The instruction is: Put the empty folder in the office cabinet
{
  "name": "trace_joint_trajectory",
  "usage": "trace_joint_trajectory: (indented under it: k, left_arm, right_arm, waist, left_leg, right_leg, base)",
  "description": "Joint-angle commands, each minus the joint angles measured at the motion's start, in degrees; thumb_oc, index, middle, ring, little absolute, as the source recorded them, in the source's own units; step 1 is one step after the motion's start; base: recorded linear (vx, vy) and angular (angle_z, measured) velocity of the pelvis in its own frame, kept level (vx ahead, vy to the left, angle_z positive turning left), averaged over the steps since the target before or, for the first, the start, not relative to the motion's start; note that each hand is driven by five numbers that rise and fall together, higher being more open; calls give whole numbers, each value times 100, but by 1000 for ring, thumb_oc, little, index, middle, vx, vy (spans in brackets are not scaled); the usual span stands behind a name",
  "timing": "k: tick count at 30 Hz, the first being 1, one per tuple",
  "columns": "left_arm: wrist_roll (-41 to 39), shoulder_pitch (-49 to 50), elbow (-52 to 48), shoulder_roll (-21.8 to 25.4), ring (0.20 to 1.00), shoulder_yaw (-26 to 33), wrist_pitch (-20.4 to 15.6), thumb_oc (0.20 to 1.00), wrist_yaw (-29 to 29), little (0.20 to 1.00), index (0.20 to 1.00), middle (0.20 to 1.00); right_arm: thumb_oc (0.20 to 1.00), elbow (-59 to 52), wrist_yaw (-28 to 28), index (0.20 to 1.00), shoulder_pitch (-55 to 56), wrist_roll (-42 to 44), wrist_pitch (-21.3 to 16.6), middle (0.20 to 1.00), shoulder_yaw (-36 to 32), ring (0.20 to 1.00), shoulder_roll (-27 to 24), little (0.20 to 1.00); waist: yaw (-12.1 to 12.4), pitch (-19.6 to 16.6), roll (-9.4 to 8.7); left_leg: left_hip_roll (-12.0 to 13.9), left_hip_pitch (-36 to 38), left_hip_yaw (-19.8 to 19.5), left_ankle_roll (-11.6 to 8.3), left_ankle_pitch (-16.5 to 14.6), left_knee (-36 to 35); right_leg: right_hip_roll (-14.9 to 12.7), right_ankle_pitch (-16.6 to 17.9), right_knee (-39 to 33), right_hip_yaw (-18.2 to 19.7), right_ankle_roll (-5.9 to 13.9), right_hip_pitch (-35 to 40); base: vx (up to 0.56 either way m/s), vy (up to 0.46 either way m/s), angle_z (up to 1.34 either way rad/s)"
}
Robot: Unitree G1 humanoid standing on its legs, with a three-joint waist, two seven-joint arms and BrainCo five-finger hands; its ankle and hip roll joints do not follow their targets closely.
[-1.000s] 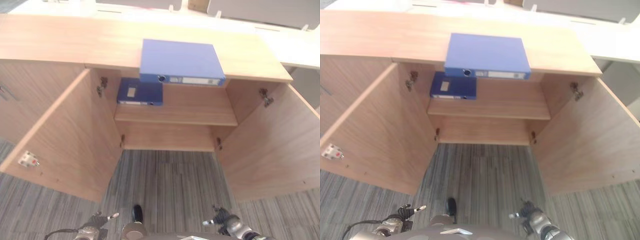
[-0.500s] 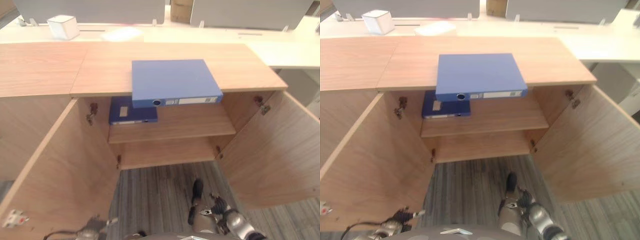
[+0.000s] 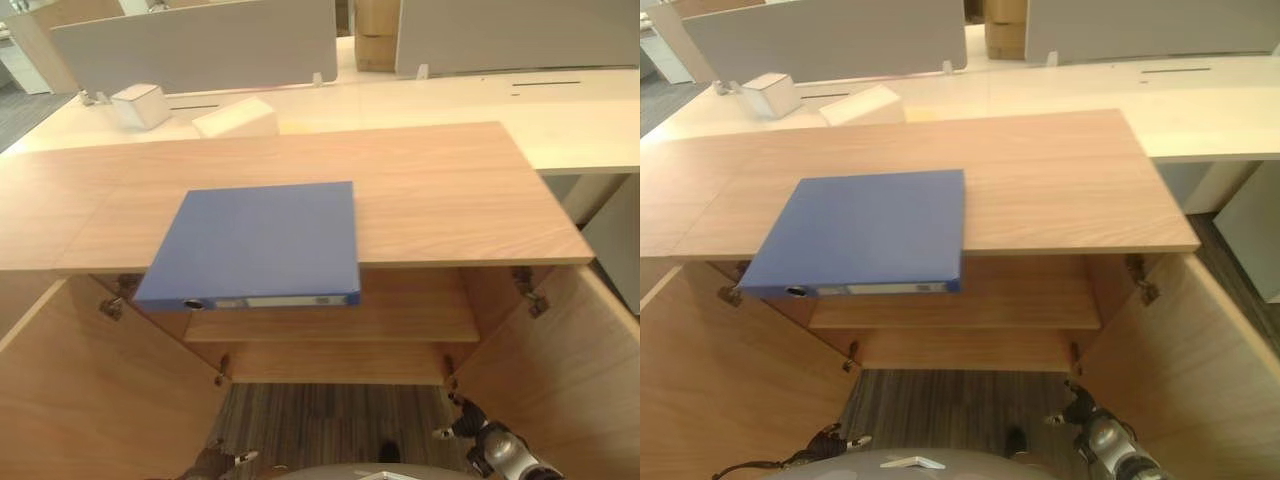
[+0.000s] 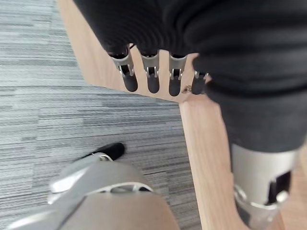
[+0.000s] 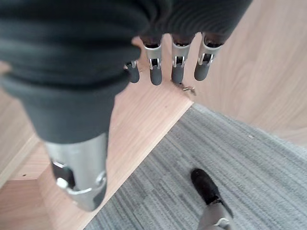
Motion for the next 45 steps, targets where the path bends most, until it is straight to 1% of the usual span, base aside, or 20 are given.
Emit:
trace_joint_trajectory:
  k: [1, 7, 10, 13, 14, 17, 18, 20, 21, 23, 24, 25, 26, 27, 30, 31, 33, 35, 41, 45]
  left_arm:
    - [44, -433, 111, 367, 1000, -75, -125, 1000, 110, 1000, 1000, 1000]
    - [33, -422, 10, 431, 1000, -70, -166, 1000, 152, 1000, 1000, 1000]
    - [174, -451, -288, 551, 1000, -86, -276, 1000, 293, 1000, 1000, 1000]
    - [292, -457, -383, 604, 1000, -100, -300, 1000, 355, 1000, 1000, 1000]
    - [395, -475, -649, 749, 1000, -73, -332, 1000, 465, 1000, 1000, 1000]
    - [550, -434, -1035, 903, 1000, -38, -356, 1000, 582, 1000, 1000, 1000]
    - [714, -308, -1467, 1084, 1000, 25, -360, 1000, 655, 1000, 1000, 1000]
    - [714, -308, -1467, 1084, 1000, 25, -360, 1000, 655, 1000, 1000, 1000]
    - [898, -154, -1820, 1221, 1000, 110, -391, 1000, 753, 1000, 1000, 1000]
    - [898, -154, -1820, 1221, 1000, 110, -391, 1000, 753, 1000, 1000, 1000]
    - [1008, 47, -2243, 1305, 1000, 233, -390, 1000, 844, 1000, 1000, 1000]
    - [1217, 478, -2934, 1483, 1000, 491, -394, 1000, 864, 1000, 1000, 1000]
    - [1217, 478, -2934, 1483, 1000, 491, -394, 1000, 864, 1000, 1000, 1000]
    - [1384, 786, -3408, 1599, 1000, 662, -398, 1000, 862, 1000, 1000, 1000]
    - [1433, 885, -3530, 1612, 1000, 700, -393, 1000, 858, 1000, 1000, 1000]
    - [1559, 1049, -3774, 1614, 1000, 750, -387, 1000, 838, 1000, 1000, 1000]
    - [1559, 1049, -3774, 1614, 1000, 750, -387, 1000, 838, 1000, 1000, 1000]
    - [1821, 1468, -4318, 1537, 1000, 962, -399, 1000, 849, 1000, 1000, 1000]
    - [2053, 1658, -4607, 1582, 1000, 1106, -430, 1000, 914, 1000, 1000, 1000]
    - [2539, 1774, -4993, 1868, 1000, 1382, -494, 1000, 1150, 1000, 1000, 1000]
  right_arm:
    - [1000, -31, -150, 1000, -293, 3, -153, 1000, -41, 1000, -74, 1000]
    - [1000, 48, -167, 1000, -227, 25, -138, 1000, -195, 1000, -86, 1000]
    - [1000, 29, -165, 1000, -220, -100, -138, 1000, -208, 1000, -77, 1000]
    - [1000, 59, -173, 1000, -231, -147, -128, 1000, -205, 1000, -60, 1000]
    - [1000, 92, -217, 1000, -306, -228, -114, 1000, -217, 1000, -38, 1000]
    - [1000, 121, -296, 1000, -334, -199, -128, 1000, -301, 1000, -3, 1000]
    - [1000, 113, -320, 1000, -286, -146, -115, 1000, -376, 1000, 31, 1000]
    - [1000, 113, -320, 1000, -286, -146, -115, 1000, -376, 1000, 31, 1000]
    - [1000, 234, -334, 1000, -262, -93, -113, 1000, -435, 1000, 93, 1000]
    - [1000, 234, -334, 1000, -262, -93, -113, 1000, -435, 1000, 93, 1000]
    - [1000, 331, -347, 1000, -258, -170, -105, 1000, -410, 1000, 140, 1000]
    - [1000, 231, -334, 1000, -203, -294, -100, 1000, -330, 1000, 162, 1000]
    - [1000, 231, -334, 1000, -203, -294, -100, 1000, -330, 1000, 162, 1000]
    - [1000, 124, -301, 1000, -129, -359, -110, 1000, -283, 1000, 112, 1000]
    - [1000, 94, -292, 1000, -87, -371, -112, 1000, -282, 1000, 96, 1000]
    - [1000, 12, -271, 1000, -4, -371, -129, 1000, -316, 1000, 14, 1000]
    - [1000, 12, -271, 1000, -4, -371, -129, 1000, -316, 1000, 14, 1000]
    - [1000, -110, -237, 1000, 88, -420, -165, 1000, -334, 1000, -135, 1000]
    - [1000, -147, -212, 1000, 97, -426, -182, 1000, -310, 1000, -163, 1000]
    - [1000, -121, -211, 1000, 99, -364, -206, 1000, -362, 1000, -134, 1000]
  waist:
    - [-151, 161, -67]
    - [-217, 61, 6]
    - [-204, 93, 3]
    - [-176, 112, -5]
    - [-125, 245, -18]
    - [-56, 353, -13]
    - [3, 392, -2]
    - [3, 392, -2]
    - [130, 336, 0]
    - [130, 336, 0]
    - [276, 230, -42]
    - [455, 112, -119]
    - [455, 112, -119]
    - [537, 117, -138]
    - [553, 132, -136]
    - [561, 149, -104]
    - [561, 149, -104]
    - [613, 134, 45]
    - [673, 111, 126]
    - [661, 46, 219]
  left_leg:
    - [-339, -136, -393, 280, -434, -304]
    - [-576, 104, -342, 400, -638, -594]
    - [-857, 237, -213, 563, -730, -918]
    - [-931, 260, -182, 608, -731, -993]
    - [-1009, 258, -112, 690, -718, -1046]
    - [-1010, 198, -59, 749, -713, -988]
    - [-989, 101, -78, 796, -723, -879]
    - [-989, 101, -78, 796, -723, -879]
    - [-986, -5, -124, 806, -681, -803]
    - [-986, -5, -124, 806, -681, -803]
    - [-977, -125, -156, 784, -645, -738]
    - [-868, -223, -166, 700, -548, -700]
    - [-868, -223, -166, 700, -548, -700]
    - [-695, -279, -214, 572, -393, -719]
    - [-624, -301, -240, 533, -335, -722]
    - [-483, -307, -300, 453, -214, -782]
    - [-483, -307, -300, 453, -214, -782]
    - [-181, -236, -384, 285, 73, -1017]
    - [-75, -178, -386, 213, 207, -1123]
    - [-34, -131, -341, 162, 248, -1170]
  right_leg:
    - [-836, -202, 229, 136, 853, 143]
    - [-916, -99, 281, 160, 928, 104]
    - [-1178, 217, 289, 214, 1147, -134]
    - [-1242, 268, 338, 244, 1201, -226]
    - [-1371, 365, 650, 208, 1287, -476]
    - [-1475, 313, 949, 83, 1331, -562]
    - [-1497, 142, 1106, 62, 1294, -421]
    - [-1497, 142, 1106, 62, 1294, -421]
    - [-1524, 22, 1133, 60, 1256, -176]
    - [-1524, 22, 1133, 60, 1256, -176]
    - [-1545, -58, 1047, 15, 1281, 74]
    - [-1424, -243, 738, -47, 1236, 273]
    - [-1424, -243, 738, -47, 1236, 273]
    - [-1230, -335, 515, -59, 1182, 332]
    - [-1169, -348, 471, -74, 1155, 341]
    - [-1018, -398, 344, -143, 1091, 445]
    - [-1018, -398, 344, -143, 1091, 445]
    - [-687, -530, 34, -343, 971, 773]
    - [-577, -626, -11, -424, 909, 884]
    - [-540, -650, -27, -484, 883, 965]
  base:
    - [-25, 47, -34]
    - [-8, 131, -15]
    - [-39, 183, -1]
    - [-76, 141, -17]
    - [-102, 87, -5]
    - [-180, 62, -17]
    - [-83, -16, -18]
    - [-67, -32, -8]
    - [-51, -47, 2]
    - [-38, -66, 2]
    - [-59, -247, -1]
    - [-59, -247, -1]
    - [-93, -310, -10]
    - [-58, -148, -7]
    - [-65, -139, -10]
    - [-53, -119, 26]
    - [-45, -122, 18]
    - [-65, -217, 14]
    - [-15, -66, 12]
    - [15, -7, 11]
